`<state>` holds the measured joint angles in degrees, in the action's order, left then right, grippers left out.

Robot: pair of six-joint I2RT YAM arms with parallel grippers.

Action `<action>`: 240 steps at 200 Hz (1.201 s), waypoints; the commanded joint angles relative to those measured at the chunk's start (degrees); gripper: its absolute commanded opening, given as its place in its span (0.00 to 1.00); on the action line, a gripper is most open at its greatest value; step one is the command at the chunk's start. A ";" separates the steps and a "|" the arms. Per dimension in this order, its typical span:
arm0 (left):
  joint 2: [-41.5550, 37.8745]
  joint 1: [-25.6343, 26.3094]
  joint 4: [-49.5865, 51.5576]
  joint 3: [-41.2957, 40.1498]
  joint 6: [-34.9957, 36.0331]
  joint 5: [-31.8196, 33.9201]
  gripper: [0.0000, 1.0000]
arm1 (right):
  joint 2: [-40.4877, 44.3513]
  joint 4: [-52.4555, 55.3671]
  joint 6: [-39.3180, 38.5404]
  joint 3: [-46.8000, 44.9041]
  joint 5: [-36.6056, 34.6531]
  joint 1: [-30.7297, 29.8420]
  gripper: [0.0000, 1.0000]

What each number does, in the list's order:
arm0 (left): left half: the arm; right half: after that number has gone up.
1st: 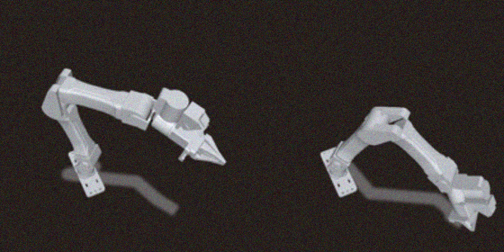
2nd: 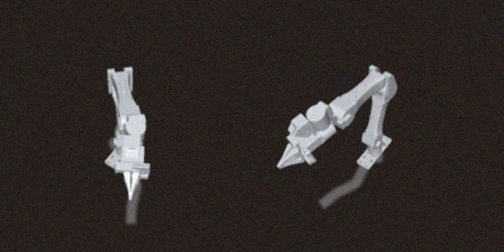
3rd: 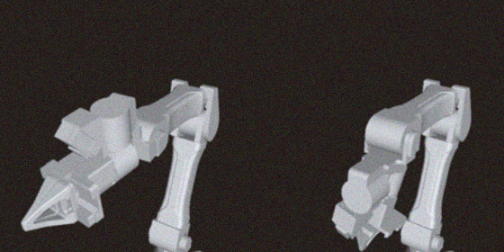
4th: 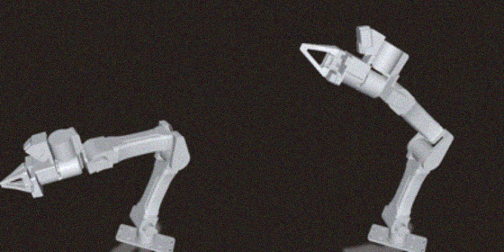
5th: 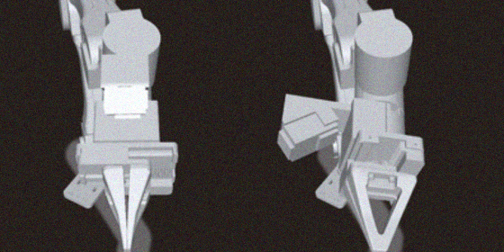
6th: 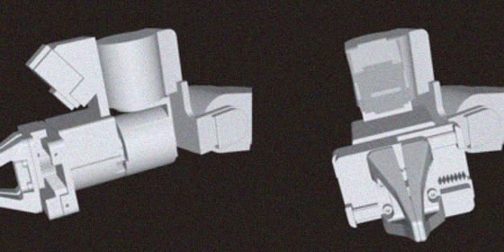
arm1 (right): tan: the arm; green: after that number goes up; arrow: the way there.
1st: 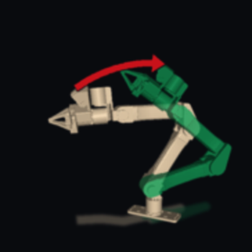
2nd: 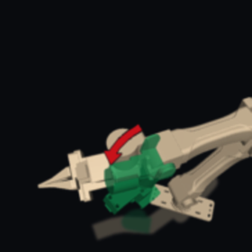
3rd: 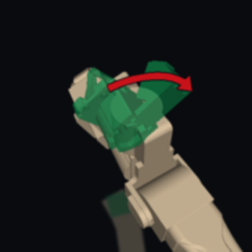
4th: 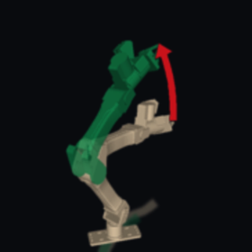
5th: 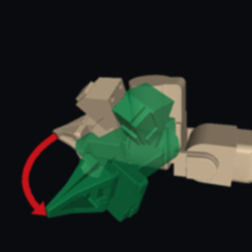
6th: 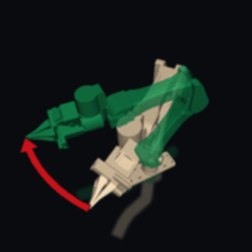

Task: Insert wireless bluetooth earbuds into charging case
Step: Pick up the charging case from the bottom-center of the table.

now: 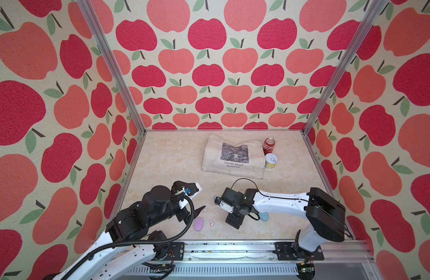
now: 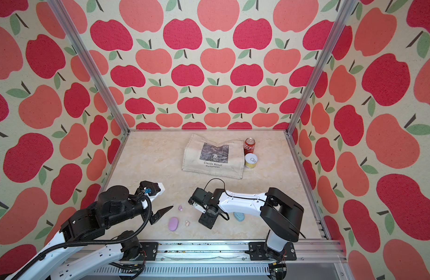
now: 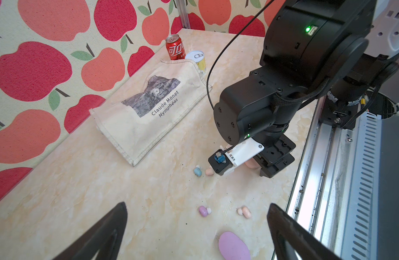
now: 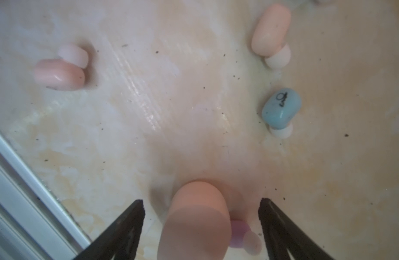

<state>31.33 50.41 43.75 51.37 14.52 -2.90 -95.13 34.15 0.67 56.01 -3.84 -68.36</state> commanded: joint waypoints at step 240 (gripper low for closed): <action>-1.64 0.37 -35.03 -12.64 -29.17 4.09 0.99 | 20.87 -13.28 44.76 3.37 20.30 26.26 0.23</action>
<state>28.27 50.52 23.22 42.65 -4.89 0.49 -78.43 29.58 26.57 62.00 11.16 -44.69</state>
